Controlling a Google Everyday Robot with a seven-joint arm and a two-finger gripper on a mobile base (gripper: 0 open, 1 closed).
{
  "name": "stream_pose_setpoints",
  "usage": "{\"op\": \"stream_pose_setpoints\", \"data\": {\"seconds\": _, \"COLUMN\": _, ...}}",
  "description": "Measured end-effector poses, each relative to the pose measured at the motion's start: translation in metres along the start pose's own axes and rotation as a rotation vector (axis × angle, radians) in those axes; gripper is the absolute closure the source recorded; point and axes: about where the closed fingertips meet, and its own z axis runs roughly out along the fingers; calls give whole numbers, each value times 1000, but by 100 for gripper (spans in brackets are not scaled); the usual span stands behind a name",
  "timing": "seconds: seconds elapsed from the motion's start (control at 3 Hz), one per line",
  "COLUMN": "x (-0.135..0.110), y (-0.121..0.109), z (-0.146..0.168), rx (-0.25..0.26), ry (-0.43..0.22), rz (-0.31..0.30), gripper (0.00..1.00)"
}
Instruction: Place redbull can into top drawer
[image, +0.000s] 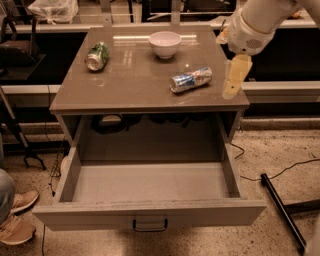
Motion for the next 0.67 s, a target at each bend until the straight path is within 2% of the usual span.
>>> {"op": "stream_pose_setpoints", "data": {"seconds": 0.67, "x": 2, "y": -26, "z": 33, "rx": 12, "ry": -49, "rz": -3, "gripper": 0}}
